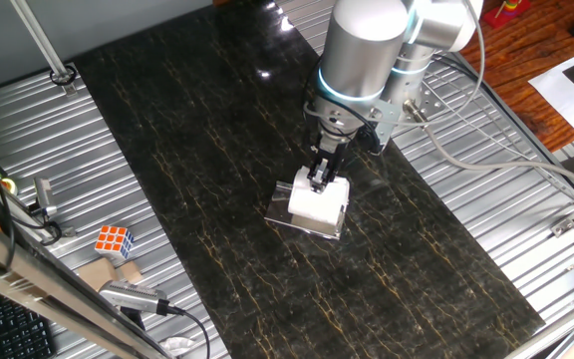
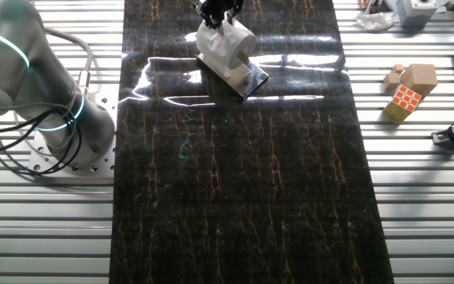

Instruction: Take the roll of paper down from the shelf

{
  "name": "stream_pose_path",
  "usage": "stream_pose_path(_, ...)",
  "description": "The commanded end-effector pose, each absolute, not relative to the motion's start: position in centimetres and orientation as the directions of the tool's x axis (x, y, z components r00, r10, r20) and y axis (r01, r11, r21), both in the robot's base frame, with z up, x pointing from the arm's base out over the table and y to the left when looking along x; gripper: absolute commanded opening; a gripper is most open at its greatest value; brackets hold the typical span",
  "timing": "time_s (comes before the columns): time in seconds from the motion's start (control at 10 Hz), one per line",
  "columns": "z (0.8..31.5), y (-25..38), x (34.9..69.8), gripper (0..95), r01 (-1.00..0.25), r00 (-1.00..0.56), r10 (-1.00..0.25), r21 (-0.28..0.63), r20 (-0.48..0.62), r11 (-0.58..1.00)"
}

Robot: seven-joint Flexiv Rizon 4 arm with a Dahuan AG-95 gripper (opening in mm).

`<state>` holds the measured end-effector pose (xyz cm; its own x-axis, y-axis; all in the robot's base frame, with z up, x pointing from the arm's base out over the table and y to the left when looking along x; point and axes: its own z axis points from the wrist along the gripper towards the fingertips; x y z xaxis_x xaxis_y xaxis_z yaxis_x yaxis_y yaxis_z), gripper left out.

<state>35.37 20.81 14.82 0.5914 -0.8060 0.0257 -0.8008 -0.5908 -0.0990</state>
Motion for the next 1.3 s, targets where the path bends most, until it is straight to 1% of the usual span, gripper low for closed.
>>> stream_pose_path(0.1, 14.9, 20.8, 35.4, 0.0, -0.801, 0.591, -0.806, -0.099, 0.026, -0.591)
stream_pose_path(0.4, 14.9, 20.8, 35.4, 0.0, -0.801, 0.591, -0.806, -0.099, 0.026, -0.591)
stream_pose_path(0.5, 12.6, 22.2, 35.9, 0.0, -0.804, 0.583, -0.812, -0.122, 0.031, -0.582)
stream_pose_path(1.3, 13.0, 21.9, 36.2, 0.0, -0.788, 0.604, -0.796, -0.113, 0.044, -0.605)
